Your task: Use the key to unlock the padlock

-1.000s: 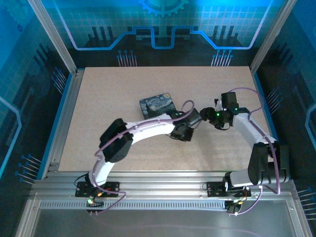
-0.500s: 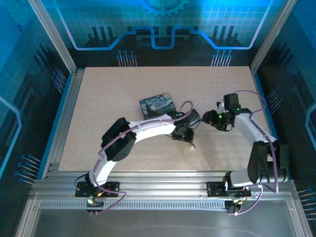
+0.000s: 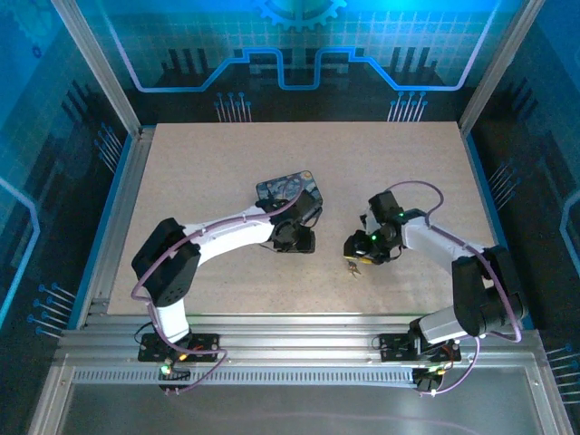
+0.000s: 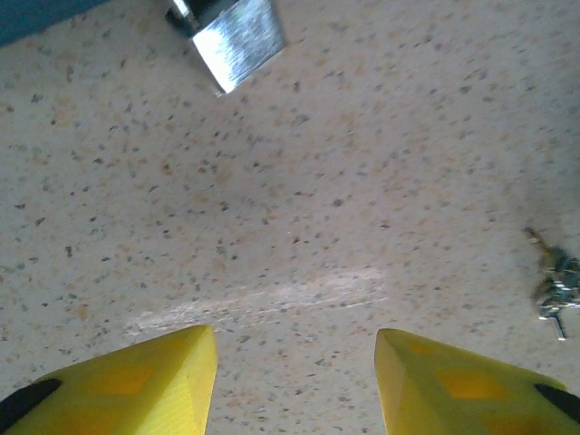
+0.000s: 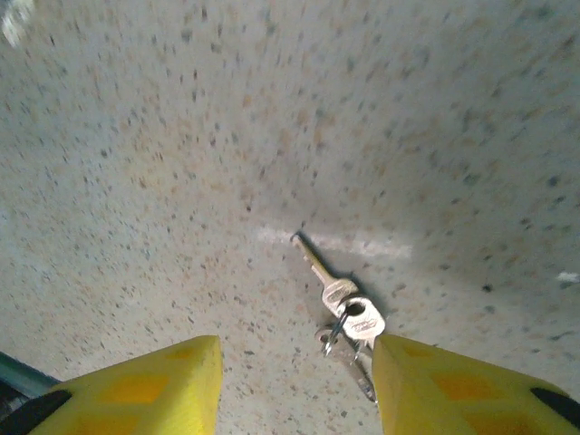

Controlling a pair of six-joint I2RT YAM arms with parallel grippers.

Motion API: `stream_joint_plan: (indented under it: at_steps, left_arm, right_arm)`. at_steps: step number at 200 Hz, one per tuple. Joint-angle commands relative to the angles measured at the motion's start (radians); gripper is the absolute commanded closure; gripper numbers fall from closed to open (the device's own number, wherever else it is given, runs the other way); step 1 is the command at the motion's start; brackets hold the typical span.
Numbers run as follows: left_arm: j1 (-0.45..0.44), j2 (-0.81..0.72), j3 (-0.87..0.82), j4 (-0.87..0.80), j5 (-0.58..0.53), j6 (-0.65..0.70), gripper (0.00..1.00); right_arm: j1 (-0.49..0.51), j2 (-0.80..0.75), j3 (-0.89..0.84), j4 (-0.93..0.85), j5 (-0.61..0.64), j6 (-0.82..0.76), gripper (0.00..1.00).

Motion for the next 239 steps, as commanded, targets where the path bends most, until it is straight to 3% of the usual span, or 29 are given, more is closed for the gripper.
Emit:
stream_joint_plan:
  at_steps: [1, 88, 130, 197, 221, 239]
  left_arm:
    - [0.007, -0.025, -0.026, 0.017, -0.001, 0.0, 0.51]
    - [0.016, -0.018, 0.001, 0.008, -0.025, 0.055, 0.51]
    - [0.017, -0.022, -0.02, 0.01, -0.039, 0.057, 0.51]
    - [0.02, -0.026, -0.022, 0.003, -0.036, 0.07, 0.52]
    - [0.02, -0.028, -0.024, 0.03, 0.02, 0.082, 0.52]
    - [0.02, -0.023, -0.046, 0.104, 0.134, 0.079, 0.54]
  right_arm:
    - [0.027, 0.018, -0.012, -0.026, 0.036, 0.023, 0.53]
    - [0.073, 0.137, 0.007, -0.014, 0.102, 0.013, 0.57]
    - [0.09, 0.179, 0.016, -0.001, 0.104, 0.027, 0.76]
    - [0.087, 0.165, 0.091, 0.005, 0.02, -0.009, 0.96]
    - [0.073, 0.157, 0.118, 0.035, -0.051, 0.008, 0.99]
    - [0.056, 0.148, 0.104, 0.085, -0.12, 0.043, 1.0]
